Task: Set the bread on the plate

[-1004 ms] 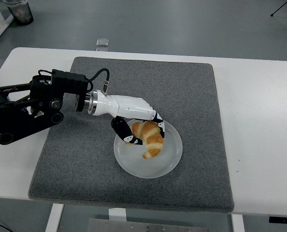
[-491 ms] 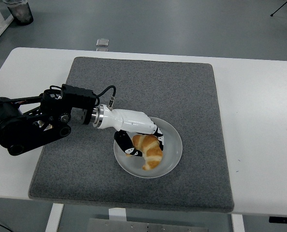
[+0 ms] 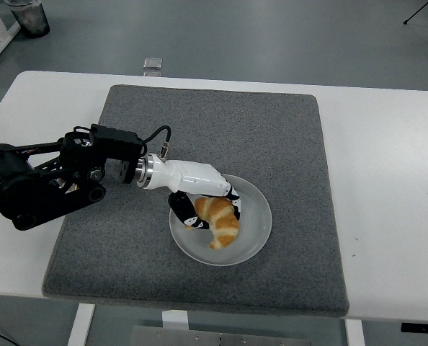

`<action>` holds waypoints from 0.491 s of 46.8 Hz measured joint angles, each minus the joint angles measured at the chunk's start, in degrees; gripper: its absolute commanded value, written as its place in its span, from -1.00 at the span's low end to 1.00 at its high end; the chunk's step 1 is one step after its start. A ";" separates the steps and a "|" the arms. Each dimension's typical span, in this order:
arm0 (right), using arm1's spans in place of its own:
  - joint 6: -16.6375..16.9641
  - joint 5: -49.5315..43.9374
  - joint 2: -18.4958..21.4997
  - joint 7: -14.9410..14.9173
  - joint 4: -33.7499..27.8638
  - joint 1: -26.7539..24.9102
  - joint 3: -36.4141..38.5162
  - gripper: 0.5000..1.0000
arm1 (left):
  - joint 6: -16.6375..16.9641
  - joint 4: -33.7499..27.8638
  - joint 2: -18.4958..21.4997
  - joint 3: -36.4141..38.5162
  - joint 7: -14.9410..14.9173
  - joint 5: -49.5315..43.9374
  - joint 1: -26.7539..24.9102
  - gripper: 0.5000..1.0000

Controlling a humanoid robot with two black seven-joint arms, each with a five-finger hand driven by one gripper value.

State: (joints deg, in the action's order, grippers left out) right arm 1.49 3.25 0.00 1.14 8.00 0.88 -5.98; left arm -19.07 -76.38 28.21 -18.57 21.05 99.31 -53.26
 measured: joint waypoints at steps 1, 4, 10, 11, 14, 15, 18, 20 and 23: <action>0.00 0.00 0.00 0.00 0.00 0.00 0.00 0.81 | 0.00 0.01 0.00 -0.02 0.00 0.12 0.00 -1.00; 0.00 0.00 0.00 0.00 0.00 0.00 0.00 0.82 | 0.00 0.08 0.00 -0.05 0.00 0.25 0.00 -1.00; 0.00 0.00 0.00 0.00 0.00 0.00 0.00 0.81 | 0.02 0.16 0.00 -0.06 0.03 0.27 0.00 -1.00; 0.00 0.00 0.00 0.00 0.00 0.00 0.00 0.81 | 0.03 0.17 0.00 -0.06 0.03 0.27 0.00 -1.00; 0.00 0.00 0.00 0.00 0.00 0.00 0.00 0.81 | 0.03 0.22 0.00 -0.06 0.04 0.27 0.01 -1.00; 0.00 0.00 0.00 0.00 0.00 0.00 0.00 0.81 | 0.03 0.29 0.00 -0.06 0.04 0.27 0.02 -1.00; 0.00 0.00 0.00 0.00 0.00 0.00 0.00 0.81 | 0.04 0.42 -0.05 -0.08 0.05 0.21 0.06 -0.41; 0.00 0.00 0.00 0.00 0.00 0.00 0.00 0.81 | 0.04 0.51 -0.08 -0.15 0.05 -0.15 0.07 -0.15; 0.00 0.00 0.00 0.00 0.00 0.00 0.00 0.81 | 0.04 0.71 -0.09 -0.16 0.05 -0.44 0.08 0.10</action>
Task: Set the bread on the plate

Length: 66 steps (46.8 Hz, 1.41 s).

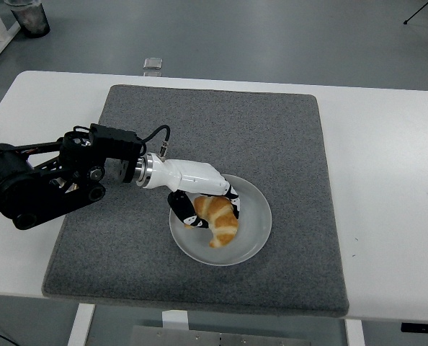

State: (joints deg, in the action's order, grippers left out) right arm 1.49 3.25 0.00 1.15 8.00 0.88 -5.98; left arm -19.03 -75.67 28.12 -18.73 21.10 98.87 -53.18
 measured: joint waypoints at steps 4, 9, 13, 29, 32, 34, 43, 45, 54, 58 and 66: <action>0.00 0.00 0.00 0.00 0.00 0.00 0.00 0.81 | 0.00 0.09 0.00 0.00 0.00 -0.32 0.00 0.56; 0.00 0.00 0.00 0.00 0.00 0.00 0.00 0.81 | 0.00 0.09 0.05 -0.12 0.00 -0.43 0.08 0.98; 0.00 0.00 0.00 0.00 0.00 0.00 0.00 0.82 | 0.82 0.09 0.08 -0.17 0.00 -0.62 0.09 0.98; 0.00 0.00 0.00 0.00 0.00 0.00 0.00 0.81 | 1.55 -0.20 0.17 -0.78 -0.03 -6.52 -0.69 0.98; 0.00 0.00 0.00 0.00 0.00 0.00 0.00 0.81 | 1.55 -0.50 0.18 -1.09 -0.04 -8.03 -0.90 0.98; 0.00 0.00 0.00 0.00 0.00 0.00 0.00 0.81 | 1.55 -0.70 0.21 -1.38 -0.03 -8.77 -1.01 0.98; 0.00 0.00 0.00 -0.01 0.00 0.00 0.00 0.81 | 1.37 -1.14 0.27 -3.60 -0.03 -12.76 -1.42 0.98; 0.00 0.00 0.00 -0.01 0.00 0.00 0.00 0.82 | 1.38 -1.15 0.27 -3.92 -0.03 -14.70 -1.48 0.98; 0.00 0.00 0.00 -0.01 0.00 0.00 0.00 0.81 | 1.77 -0.01 0.02 -6.12 -0.09 -27.77 -1.49 0.98; 0.00 0.00 0.00 -0.01 0.00 0.00 0.00 0.81 | 3.10 1.79 -0.12 -6.83 -0.10 -33.61 -1.36 0.98; 0.00 0.00 0.00 -0.01 0.00 0.00 0.00 0.81 | 8.56 5.01 -0.60 -7.20 -0.10 -48.94 -1.24 0.98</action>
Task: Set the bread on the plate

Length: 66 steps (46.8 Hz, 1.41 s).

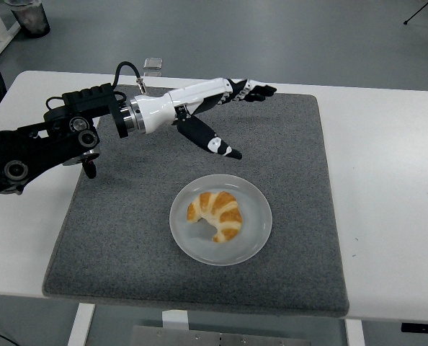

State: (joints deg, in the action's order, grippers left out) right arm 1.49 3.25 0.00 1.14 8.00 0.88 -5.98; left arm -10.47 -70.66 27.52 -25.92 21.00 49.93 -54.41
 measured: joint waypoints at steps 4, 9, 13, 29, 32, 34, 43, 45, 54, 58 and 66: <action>0.00 0.00 0.00 -0.01 0.00 0.02 0.00 0.81 | 1.62 2.22 -0.07 -0.64 0.00 -8.65 -0.20 0.98; 0.00 0.00 0.00 -0.01 0.00 0.00 0.00 0.81 | 2.86 5.18 -0.02 -1.61 0.00 -17.99 -0.66 0.98; 0.00 0.00 0.00 0.00 0.00 0.00 0.00 0.81 | 3.83 6.52 -0.02 -2.03 0.00 -23.67 -0.68 0.98; 0.00 0.00 0.00 0.00 0.00 0.00 0.00 0.81 | 10.66 9.20 0.70 -2.53 0.00 -39.36 -0.14 0.98; 0.00 0.00 0.00 0.00 0.00 0.00 0.00 0.81 | 10.87 9.83 0.70 -2.81 -0.08 -42.30 -0.01 0.98; 0.00 0.00 0.00 0.00 0.00 0.00 0.00 0.81 | 10.91 10.16 0.70 -2.96 -0.51 -44.56 0.00 0.98; 0.00 0.00 0.00 -0.01 0.00 0.00 0.00 0.82 | 11.14 10.94 1.60 -2.75 -10.80 -49.89 0.24 0.98; 0.00 0.00 0.00 0.00 0.00 0.00 0.00 0.81 | 11.56 11.48 1.71 -2.75 -11.44 -50.00 0.37 0.98; 0.02 0.00 0.00 -0.01 0.00 0.00 0.04 0.81 | 11.28 14.69 1.99 -6.38 -11.58 -51.44 2.96 0.99; 0.07 0.00 0.00 0.00 0.00 0.00 0.05 0.81 | 10.63 16.27 1.76 -9.28 -10.94 -51.48 4.85 0.99; 0.31 0.17 0.00 -0.01 0.00 0.01 -0.04 0.81 | 11.02 17.76 1.03 -10.96 -9.46 -51.97 6.38 1.00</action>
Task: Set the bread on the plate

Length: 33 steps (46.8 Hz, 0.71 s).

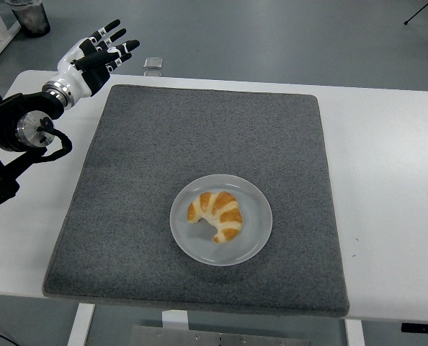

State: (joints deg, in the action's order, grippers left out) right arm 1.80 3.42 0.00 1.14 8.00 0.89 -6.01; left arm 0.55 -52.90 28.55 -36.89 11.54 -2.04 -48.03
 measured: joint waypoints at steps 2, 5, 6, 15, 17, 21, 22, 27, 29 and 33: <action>0.11 0.06 0.00 0.01 0.00 -0.01 -0.01 0.81 | 0.03 0.36 -0.26 -0.58 0.89 -0.54 0.58 1.00; 0.25 0.10 0.00 0.01 0.00 -0.01 -0.08 0.81 | 0.07 1.49 -0.80 -1.91 2.52 -1.06 1.15 1.00; 0.28 0.10 0.00 0.00 0.00 0.00 -0.10 0.81 | 0.07 2.03 -1.08 -2.27 3.08 -1.11 1.22 1.00; 0.26 0.10 0.00 0.00 0.00 -0.04 -0.06 0.81 | -0.32 6.59 -4.32 -4.10 5.01 -1.21 1.62 1.00; 0.24 0.14 0.00 0.00 0.00 -0.08 -0.01 0.81 | -0.44 7.60 -5.22 -4.25 5.07 -1.21 1.62 1.00; 0.23 0.18 0.00 0.01 0.01 -0.04 0.08 0.81 | -0.53 8.82 -6.51 -4.74 5.20 -1.21 1.63 1.00; 0.23 0.21 0.00 0.00 0.01 -0.04 0.07 0.81 | -0.54 8.91 -6.76 -5.03 5.25 -1.21 1.63 1.00; 0.25 0.23 0.00 0.01 0.07 -0.07 0.05 0.81 | -0.56 9.04 -7.87 -5.64 6.17 -1.20 1.59 1.00; 0.26 0.23 0.00 0.00 0.08 -0.04 0.04 0.81 | -0.57 9.02 -8.35 -5.65 6.70 -1.16 1.54 1.00; 0.26 0.23 0.00 0.00 0.05 -0.03 0.04 0.81 | -0.49 8.99 -8.99 -5.74 7.53 -1.14 1.46 1.00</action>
State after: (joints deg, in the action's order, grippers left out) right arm 2.06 3.65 0.00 1.14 8.05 0.85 -5.97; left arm 0.06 -43.90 19.56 -42.62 19.06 -3.18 -46.58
